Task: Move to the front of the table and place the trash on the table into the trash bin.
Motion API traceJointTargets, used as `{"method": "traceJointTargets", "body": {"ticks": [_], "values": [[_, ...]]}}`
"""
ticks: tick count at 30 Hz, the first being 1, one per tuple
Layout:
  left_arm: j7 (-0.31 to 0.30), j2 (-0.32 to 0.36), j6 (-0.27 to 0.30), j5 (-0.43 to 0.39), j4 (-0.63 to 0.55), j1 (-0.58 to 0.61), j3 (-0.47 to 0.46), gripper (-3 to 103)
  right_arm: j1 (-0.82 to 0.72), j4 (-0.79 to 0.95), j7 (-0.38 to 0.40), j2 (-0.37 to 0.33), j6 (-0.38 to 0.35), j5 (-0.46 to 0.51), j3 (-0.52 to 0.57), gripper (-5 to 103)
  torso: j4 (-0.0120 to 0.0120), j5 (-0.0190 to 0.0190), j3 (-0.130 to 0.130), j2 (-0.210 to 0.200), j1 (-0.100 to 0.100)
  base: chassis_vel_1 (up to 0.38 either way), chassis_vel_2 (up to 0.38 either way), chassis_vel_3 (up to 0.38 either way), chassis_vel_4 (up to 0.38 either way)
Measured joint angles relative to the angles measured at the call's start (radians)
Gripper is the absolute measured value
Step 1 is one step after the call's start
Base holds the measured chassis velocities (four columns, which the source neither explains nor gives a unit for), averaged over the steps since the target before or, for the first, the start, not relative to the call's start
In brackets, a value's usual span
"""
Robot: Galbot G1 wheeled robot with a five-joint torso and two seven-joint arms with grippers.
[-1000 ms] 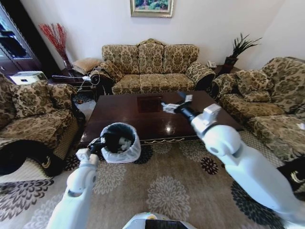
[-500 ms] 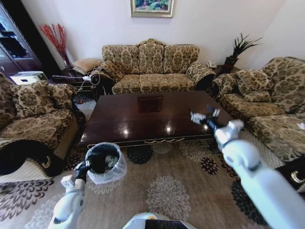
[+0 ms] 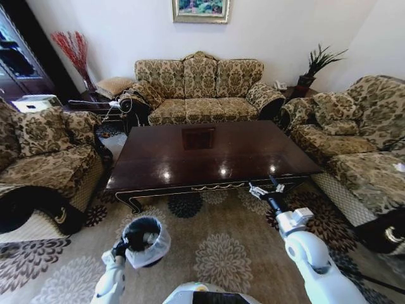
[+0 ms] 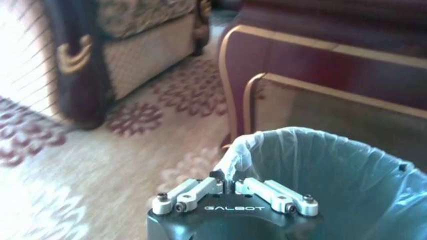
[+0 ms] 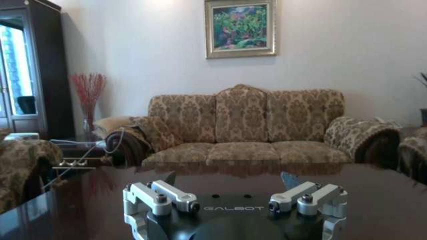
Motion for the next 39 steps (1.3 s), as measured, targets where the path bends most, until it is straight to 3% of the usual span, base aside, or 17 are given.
{"method": "traceJointTargets", "body": {"ticks": [9,16,27,31,36,39], "values": [[0.065,-0.022,-0.047,-0.096,0.348,-0.247,0.003,3,0.0,0.006,0.001,-0.009,-0.001,0.013,0.011,100,-0.0012,-0.0001,0.0,0.0,0.0,0.0,0.0,0.0,0.0],[0.066,-0.031,-0.043,-0.131,0.436,-0.304,-0.003,3,0.003,0.005,0.002,-0.021,-0.004,0.026,0.016,100,-0.0005,0.0006,0.0,0.0,0.0,0.0,0.0,0.0,0.0],[0.062,-0.017,-0.049,-0.108,0.434,-0.261,-0.008,3,0.04,-0.009,0.001,-0.026,-0.023,0.036,-0.013,100,-0.0004,0.0,0.0,0.0,0.0,0.0,0.0,0.0,0.0],[0.057,-0.023,-0.025,-0.106,0.43,-0.251,-0.007,0,0.051,-0.004,0.001,-0.03,-0.029,0.036,-0.022,100,-0.0006,0.0001,0.0,0.0,0.0,0.0,0.0,0.0,0.0],[0.066,-0.027,-0.015,-0.099,0.401,-0.22,-0.005,15,0.06,0.0,0.002,-0.037,-0.036,0.039,-0.022,100,-0.0004,0.0009,0.0,0.0,0.0,0.0,0.0,0.0,0.0],[0.08,-0.028,-0.014,-0.099,0.344,-0.182,-0.006,30,0.074,0.004,0.005,-0.038,-0.044,0.039,-0.026,100,-0.0005,0.0002,0.0,0.0,0.0,0.0,0.0,0.0,0.0]]}}
